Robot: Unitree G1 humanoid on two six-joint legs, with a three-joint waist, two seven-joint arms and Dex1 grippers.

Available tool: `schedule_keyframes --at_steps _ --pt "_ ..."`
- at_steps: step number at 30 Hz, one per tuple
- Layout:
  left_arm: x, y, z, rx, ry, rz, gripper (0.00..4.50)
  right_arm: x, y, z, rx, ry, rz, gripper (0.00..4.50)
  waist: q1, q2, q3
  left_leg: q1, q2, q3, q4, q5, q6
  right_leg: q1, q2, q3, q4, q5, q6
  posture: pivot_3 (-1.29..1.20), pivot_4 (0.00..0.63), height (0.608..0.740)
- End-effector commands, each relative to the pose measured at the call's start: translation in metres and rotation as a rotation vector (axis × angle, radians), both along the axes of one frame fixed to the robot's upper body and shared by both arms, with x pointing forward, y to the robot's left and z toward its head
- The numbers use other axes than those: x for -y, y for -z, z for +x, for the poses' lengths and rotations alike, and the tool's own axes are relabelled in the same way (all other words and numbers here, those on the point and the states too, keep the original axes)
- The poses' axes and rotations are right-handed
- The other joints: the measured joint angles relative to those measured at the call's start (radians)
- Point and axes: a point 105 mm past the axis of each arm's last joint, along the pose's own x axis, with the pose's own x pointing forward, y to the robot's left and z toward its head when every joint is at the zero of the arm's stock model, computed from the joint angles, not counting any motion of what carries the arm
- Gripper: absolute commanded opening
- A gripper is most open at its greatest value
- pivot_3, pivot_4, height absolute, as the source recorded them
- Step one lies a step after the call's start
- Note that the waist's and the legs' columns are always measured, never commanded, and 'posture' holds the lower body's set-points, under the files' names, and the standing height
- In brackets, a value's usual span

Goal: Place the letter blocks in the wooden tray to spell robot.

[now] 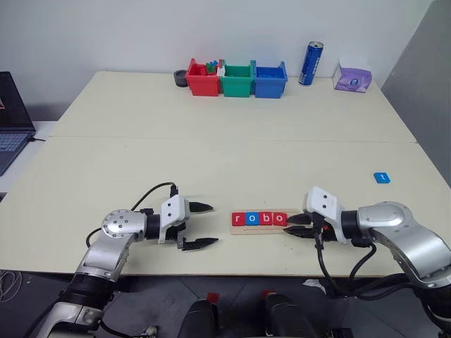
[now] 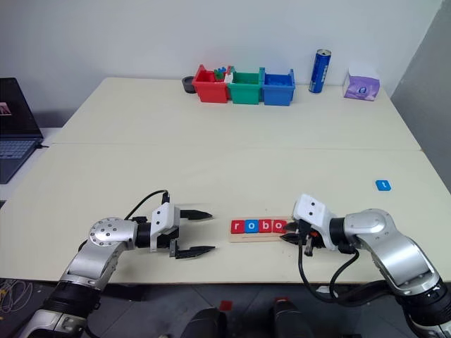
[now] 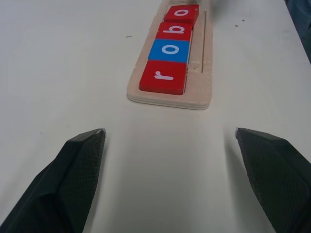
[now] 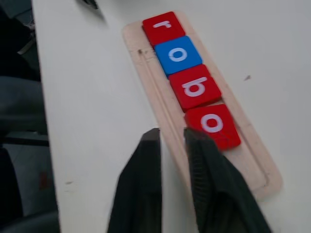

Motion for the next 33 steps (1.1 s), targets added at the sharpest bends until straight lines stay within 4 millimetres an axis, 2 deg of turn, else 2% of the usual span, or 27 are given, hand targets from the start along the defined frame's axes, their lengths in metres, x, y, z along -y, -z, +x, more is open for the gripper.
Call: schedule_keyframes --at_steps 1,6,23,29,33 --pt "0.004 -0.006 0.001 0.035 0.02 -0.002 4.5 -0.008 0.0 -0.006 0.005 -0.041 -0.004 0.02 0.0 0.0 0.0 0.0 0.0 0.0 0.0 0.0 0.0 0.0 0.0 0.0 0.0 0.0 0.0 0.0 0.15 0.74" --pt "0.005 -0.006 0.001 0.036 0.022 -0.002 4.5 -0.01 0.009 0.002 0.015 -0.026 -0.046 0.02 -0.001 0.0 0.0 0.0 0.0 0.0 0.0 0.0 0.0 0.0 0.0 0.0 0.0 -0.002 0.003 0.0 0.15 0.74" --pt "0.003 -0.006 -0.001 0.036 0.017 0.002 4.5 -0.018 0.007 0.03 0.09 0.028 -0.054 0.02 -0.001 0.0 0.0 0.0 0.0 0.0 0.0 0.0 0.0 0.0 0.0 0.0 0.0 -0.001 0.002 0.0 0.15 0.74" --pt "0.003 -0.006 -0.001 0.036 0.018 0.003 4.5 -0.02 0.002 0.03 0.089 0.029 -0.038 0.02 -0.001 0.0 0.0 0.0 0.0 0.0 0.0 0.0 0.0 0.0 0.0 0.0 0.0 0.0 -0.001 0.0 0.15 0.74" --pt "0.003 -0.006 -0.001 0.036 0.017 0.002 4.5 -0.02 -0.006 0.023 0.065 0.002 -0.013 0.02 -0.001 0.0 0.0 0.0 0.0 0.0 0.0 0.0 0.0 0.0 0.0 0.0 0.0 0.0 -0.001 0.0 0.15 0.74"
